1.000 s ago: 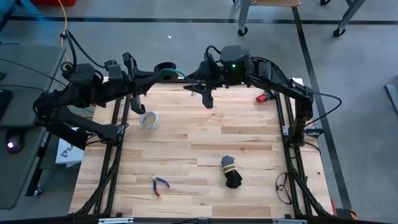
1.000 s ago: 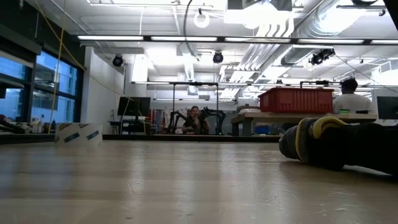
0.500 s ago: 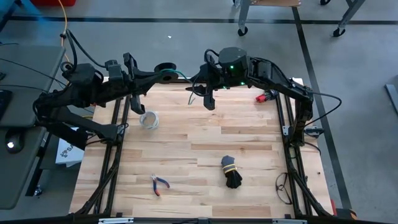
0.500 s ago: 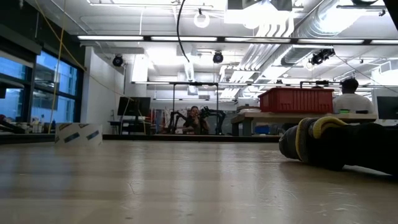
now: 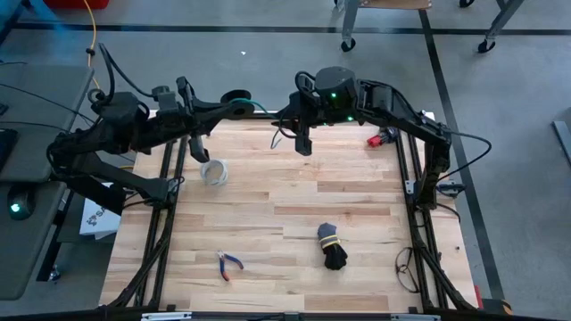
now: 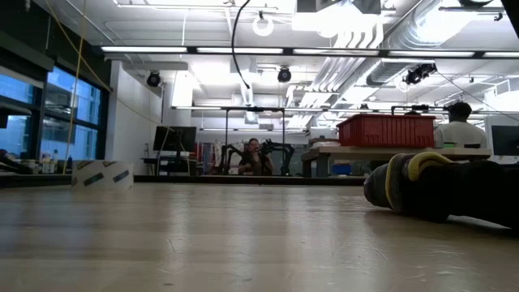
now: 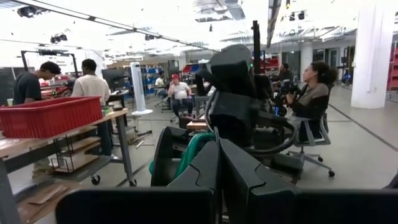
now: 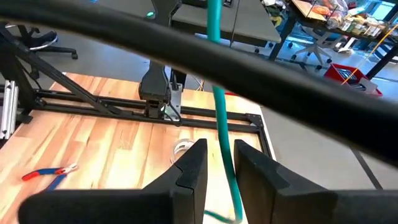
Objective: Coil cords
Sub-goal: Coil the green wire on the spool
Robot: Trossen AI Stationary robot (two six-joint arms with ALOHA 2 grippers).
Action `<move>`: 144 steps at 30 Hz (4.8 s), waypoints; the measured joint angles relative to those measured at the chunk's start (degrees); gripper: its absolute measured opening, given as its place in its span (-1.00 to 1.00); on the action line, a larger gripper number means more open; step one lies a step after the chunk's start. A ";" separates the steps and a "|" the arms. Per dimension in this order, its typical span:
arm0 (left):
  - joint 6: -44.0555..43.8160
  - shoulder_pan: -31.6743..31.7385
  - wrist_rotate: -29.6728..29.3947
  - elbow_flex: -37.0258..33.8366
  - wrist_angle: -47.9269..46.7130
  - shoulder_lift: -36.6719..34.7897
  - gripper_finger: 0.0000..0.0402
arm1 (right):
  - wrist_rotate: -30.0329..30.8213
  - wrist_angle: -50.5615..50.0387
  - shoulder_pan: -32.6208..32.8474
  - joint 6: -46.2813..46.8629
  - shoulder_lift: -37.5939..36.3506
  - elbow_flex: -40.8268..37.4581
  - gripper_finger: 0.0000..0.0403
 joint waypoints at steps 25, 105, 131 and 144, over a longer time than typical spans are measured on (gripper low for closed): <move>-29.25 2.78 8.66 0.04 16.68 4.36 -1.00 | -3.31 17.19 5.52 0.75 3.76 -0.01 -0.99; -17.26 0.11 6.52 0.02 -21.51 1.11 -1.00 | -5.19 -19.05 -1.90 4.63 -1.43 0.00 -0.30; -12.76 0.13 6.29 0.04 -5.59 1.29 -1.00 | -11.00 -7.46 -0.20 0.77 5.35 -0.07 -0.24; -12.40 0.13 6.27 0.07 -2.50 1.31 -1.00 | -6.69 -2.35 -0.17 2.09 5.42 -0.07 -0.61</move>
